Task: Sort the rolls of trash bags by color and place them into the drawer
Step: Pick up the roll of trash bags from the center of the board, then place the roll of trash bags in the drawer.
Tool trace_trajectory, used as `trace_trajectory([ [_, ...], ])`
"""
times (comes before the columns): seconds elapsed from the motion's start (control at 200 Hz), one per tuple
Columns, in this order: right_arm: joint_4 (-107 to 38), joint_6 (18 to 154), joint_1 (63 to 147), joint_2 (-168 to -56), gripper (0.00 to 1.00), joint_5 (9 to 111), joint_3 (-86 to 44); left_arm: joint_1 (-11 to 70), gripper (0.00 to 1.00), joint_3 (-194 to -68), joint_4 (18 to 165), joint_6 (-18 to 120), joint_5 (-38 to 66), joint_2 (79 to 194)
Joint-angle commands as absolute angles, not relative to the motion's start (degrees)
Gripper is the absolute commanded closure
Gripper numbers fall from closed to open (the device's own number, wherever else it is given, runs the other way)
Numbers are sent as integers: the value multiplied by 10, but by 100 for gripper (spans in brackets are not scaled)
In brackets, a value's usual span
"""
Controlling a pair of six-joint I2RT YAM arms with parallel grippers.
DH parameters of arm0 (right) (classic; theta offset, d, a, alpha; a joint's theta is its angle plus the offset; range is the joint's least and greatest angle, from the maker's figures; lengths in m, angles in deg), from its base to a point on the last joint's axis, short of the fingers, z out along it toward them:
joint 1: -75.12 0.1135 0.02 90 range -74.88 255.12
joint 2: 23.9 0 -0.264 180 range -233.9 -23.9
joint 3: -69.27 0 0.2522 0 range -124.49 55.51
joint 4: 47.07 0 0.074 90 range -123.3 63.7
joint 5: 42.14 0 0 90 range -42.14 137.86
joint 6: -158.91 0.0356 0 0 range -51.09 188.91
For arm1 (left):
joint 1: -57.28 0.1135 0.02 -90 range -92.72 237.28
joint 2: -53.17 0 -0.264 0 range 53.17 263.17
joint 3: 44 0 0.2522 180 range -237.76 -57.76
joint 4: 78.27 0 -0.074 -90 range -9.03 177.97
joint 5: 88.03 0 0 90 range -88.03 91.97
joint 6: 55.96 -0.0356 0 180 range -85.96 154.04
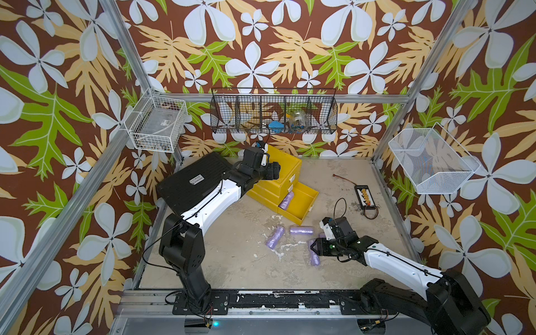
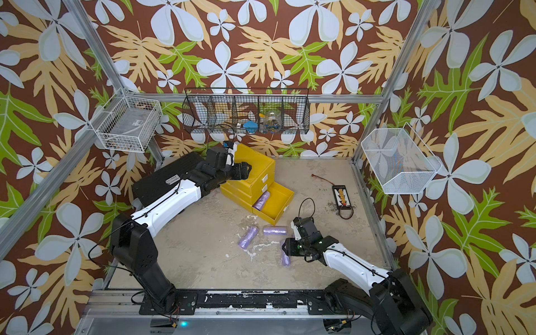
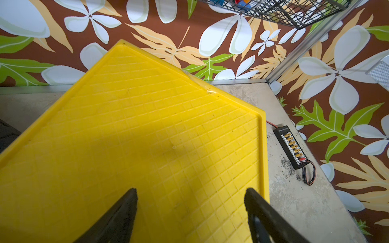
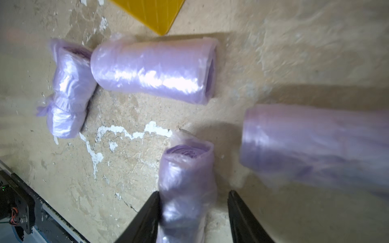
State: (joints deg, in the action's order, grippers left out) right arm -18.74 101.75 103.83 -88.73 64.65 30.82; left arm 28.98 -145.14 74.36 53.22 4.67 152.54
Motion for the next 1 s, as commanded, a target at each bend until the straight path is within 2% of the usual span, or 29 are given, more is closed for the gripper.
trace_trajectory([
  [0.0, -216, 1027, 1045, -893, 49, 651, 319, 290, 18, -1449, 694, 547, 61, 1529],
  [0.265, -233, 1017, 1047, -923, 66, 671, 321, 290, 18, -1430, 721, 571, 72, 1529],
  [0.39, -229, 1022, 1047, -914, 81, 676, 310, 290, 18, -1426, 729, 577, 81, 1531],
  [0.571, -220, 1050, 1046, -861, 98, 678, 297, 290, 18, -1420, 729, 573, 84, 1531],
  [0.846, -168, 1052, 1007, -808, 100, 697, 208, 290, 19, -1417, 727, 567, 87, 1526],
  [0.996, -190, 1067, 988, -827, 100, 700, 158, 290, 18, -1415, 728, 565, 91, 1525],
])
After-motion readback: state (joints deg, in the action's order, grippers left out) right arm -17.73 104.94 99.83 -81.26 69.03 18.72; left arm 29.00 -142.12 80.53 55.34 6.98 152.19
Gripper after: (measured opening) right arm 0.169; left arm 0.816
